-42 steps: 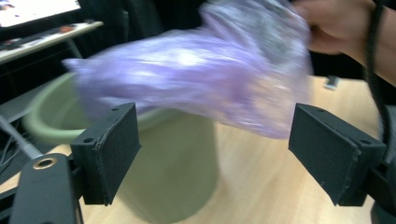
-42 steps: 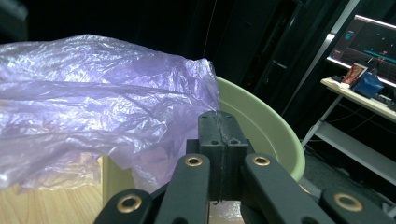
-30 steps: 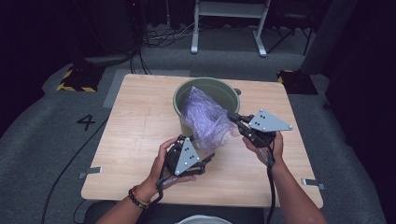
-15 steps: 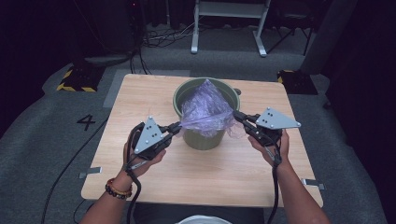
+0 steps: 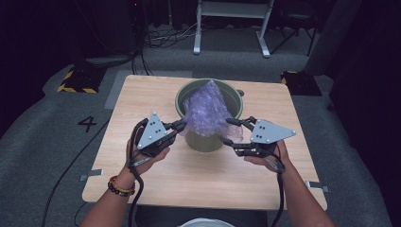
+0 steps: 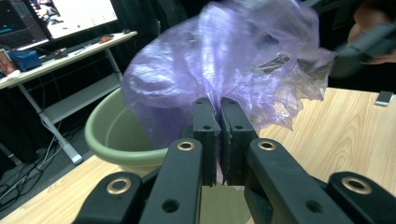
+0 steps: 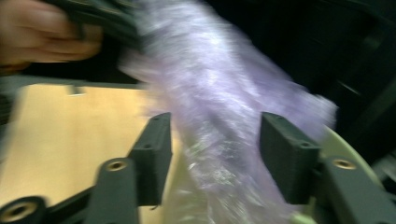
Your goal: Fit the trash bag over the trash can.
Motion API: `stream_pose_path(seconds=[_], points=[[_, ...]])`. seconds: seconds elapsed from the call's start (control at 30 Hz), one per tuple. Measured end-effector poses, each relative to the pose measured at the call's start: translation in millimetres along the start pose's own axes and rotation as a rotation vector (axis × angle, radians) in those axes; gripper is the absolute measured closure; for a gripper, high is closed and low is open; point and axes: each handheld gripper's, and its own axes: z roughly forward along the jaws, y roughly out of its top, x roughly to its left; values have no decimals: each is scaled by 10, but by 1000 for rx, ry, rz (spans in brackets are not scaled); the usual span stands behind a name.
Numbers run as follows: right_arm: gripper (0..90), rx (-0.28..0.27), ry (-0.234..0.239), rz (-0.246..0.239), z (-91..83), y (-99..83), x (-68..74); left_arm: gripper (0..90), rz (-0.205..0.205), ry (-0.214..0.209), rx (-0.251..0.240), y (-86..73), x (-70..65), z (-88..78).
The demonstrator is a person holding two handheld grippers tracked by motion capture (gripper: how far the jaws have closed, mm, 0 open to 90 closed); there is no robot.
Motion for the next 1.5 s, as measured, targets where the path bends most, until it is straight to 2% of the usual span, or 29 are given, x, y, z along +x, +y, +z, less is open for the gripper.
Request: stream_pose_path(seconds=[0.13, 0.17, 0.2, 0.27, 0.3, 0.33, 0.37, 0.4, 0.5, 0.57, 0.6, 0.63, 0.67, 0.77, 0.8, 0.87, 0.97, 1.07, 1.1, 1.13, 1.17, 1.2, 1.23, 1.27, 1.3, 1.33, 1.37, 1.4, 1.5], points=[[410, 41, -36, -19, 90, 72, 14, 846, 27, 10, 9, 40, -24, 31], [451, 45, -39, -9, 102, 79, -1, 840, 40, 10, 13, 47, -17, 32], [539, 47, -42, 2, 110, 88, -33, 838, 55, 15, 16, 50, -13, 32], [566, 36, -43, 12, 106, 89, -60, 838, 70, 26, 19, 52, -8, 28], [647, 15, -30, 32, 91, 85, -94, 838, 75, 26, 24, 54, 5, 22], [776, -13, -9, 79, 48, 66, -162, 839, 75, 24, 26, 54, 34, 4], [776, -13, -9, 79, 48, 66, -162, 838, 75, 24, 26, 54, 34, 4], [850, -21, -11, 110, 19, 51, -208, 833, 71, 29, 28, 54, 63, -21], [880, -11, -22, 129, 14, 41, -244, 830, 68, 34, 23, 60, 95, -55], [900, -1, -38, 134, 15, 40, -257, 704, 59, 43, 18, 72, 120, -80], [900, 6, -58, 139, 17, 50, -269, 593, 28, 54, 7, 88, 142, -104], [900, 6, -58, 139, 17, 50, -269, 515, 28, 54, 7, 88, 142, -104], [900, 7, -60, 145, 21, 74, -265, 417, 5, 39, -19, 99, 135, -140], [900, 13, -78, 138, 32, 104, -256, 298, 3, 31, -25, 103, 103, -177], [900, 18, -91, 142, 40, 126, -256, 244, 10, 10, -23, 101, 83, -194], [900, 22, -113, 151, 41, 135, -267, 223, 30, -17, -13, 86, 37, -237], [900, 18, -120, 160, 27, 131, -283, 207, 63, -15, 22, 20, -5, -320], [900, 15, -139, 173, -10, 111, -295, 203, 53, -35, 49, -61, 17, -441], [900, 18, -150, 175, -20, 106, -301, 203, 44, -38, 41, -80, 8, -481], [900, 23, -161, 180, -18, 111, -310, 231, 38, -55, 45, -80, -69, -535], [900, 23, -161, 180, -18, 111, -310, 248, 38, -55, 45, -80, -69, -535], [900, 28, -163, 183, 11, 124, -310, 256, 84, -59, 64, -33, -291, -531], [900, 31, -165, 178, 25, 129, -307, 256, 84, -59, 64, -33, -291, -531], [900, 36, -166, 177, 37, 135, -300, 262, 96, -80, 51, -18, -371, -522], [900, 36, -166, 177, 37, 135, -300, 262, 96, -135, 42, 9, -484, -476], [900, 38, -161, 172, 67, 150, -278, 263, 110, -152, 53, 31, -566, -417], [900, 38, -161, 172, 67, 150, -278, 263, 138, -155, 55, 48, -642, -352], [900, 41, -162, 171, 82, 163, -267, 262, 159, -179, 63, 72, -739, -219], [900, 42, -157, 179, 85, 171, -267, 262, 177, -174, 64, 91, -797, -119]])
